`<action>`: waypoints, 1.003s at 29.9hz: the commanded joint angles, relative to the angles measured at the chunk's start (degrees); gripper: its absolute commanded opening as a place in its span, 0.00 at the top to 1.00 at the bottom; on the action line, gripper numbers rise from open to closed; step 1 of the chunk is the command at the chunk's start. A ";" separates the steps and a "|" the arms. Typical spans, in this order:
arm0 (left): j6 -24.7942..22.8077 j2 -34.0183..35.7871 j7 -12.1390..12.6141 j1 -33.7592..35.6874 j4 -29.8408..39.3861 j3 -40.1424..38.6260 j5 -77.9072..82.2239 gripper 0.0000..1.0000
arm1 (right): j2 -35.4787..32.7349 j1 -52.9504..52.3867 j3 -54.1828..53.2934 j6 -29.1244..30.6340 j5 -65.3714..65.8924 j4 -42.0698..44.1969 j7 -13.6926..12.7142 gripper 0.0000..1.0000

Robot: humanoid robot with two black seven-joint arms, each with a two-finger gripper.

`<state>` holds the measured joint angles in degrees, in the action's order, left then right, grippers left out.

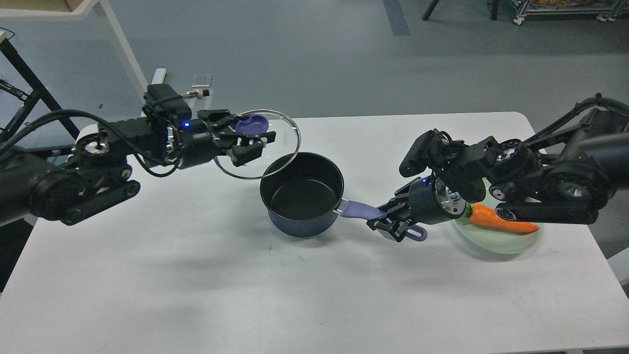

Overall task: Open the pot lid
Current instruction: 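Lift the glass lid off the pot with the left gripper, then lower the glass lid onto the table beside the pot and release it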

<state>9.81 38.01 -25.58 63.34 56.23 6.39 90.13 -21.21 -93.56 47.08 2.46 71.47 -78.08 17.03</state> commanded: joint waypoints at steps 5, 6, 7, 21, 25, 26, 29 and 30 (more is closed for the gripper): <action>2.23 1.19 -0.53 -6.11 -12.19 2.75 -0.57 0.64 | 0.20 0.40 -0.23 0.00 -0.28 0.73 0.02 0.80; 3.02 1.19 -0.79 -7.25 -13.33 2.84 -0.66 0.64 | 0.20 0.40 -0.23 0.00 -0.37 0.73 0.02 0.80; 3.81 1.10 -1.14 -8.57 -14.82 2.84 -0.74 0.64 | 0.20 0.40 -0.23 0.00 -0.37 0.73 0.02 0.80; 5.57 -4.17 -2.42 -15.44 -23.80 2.92 -3.56 0.63 | 0.11 0.84 -0.23 0.00 -0.37 0.73 0.02 0.80; 5.57 -4.44 -2.42 -16.22 -23.98 2.92 -3.56 0.61 | -0.15 0.84 -0.23 0.00 -0.37 0.73 0.02 0.80; 5.57 -4.44 -2.42 -16.49 -23.98 2.92 -3.64 0.61 | -0.24 0.84 -0.23 0.00 -0.37 0.65 0.02 0.80; 5.57 -4.52 -2.42 -16.67 -24.41 2.92 -3.64 0.61 | -0.24 0.84 -0.23 0.00 -0.28 0.73 0.02 0.79; 5.57 -4.70 -2.42 -16.67 -24.85 2.92 -3.64 0.61 | -0.24 0.84 -0.23 0.00 -0.37 0.73 0.02 0.79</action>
<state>15.40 33.57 -28.01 46.80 32.14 9.36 86.50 -21.43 -92.72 46.85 2.46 71.10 -77.37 17.06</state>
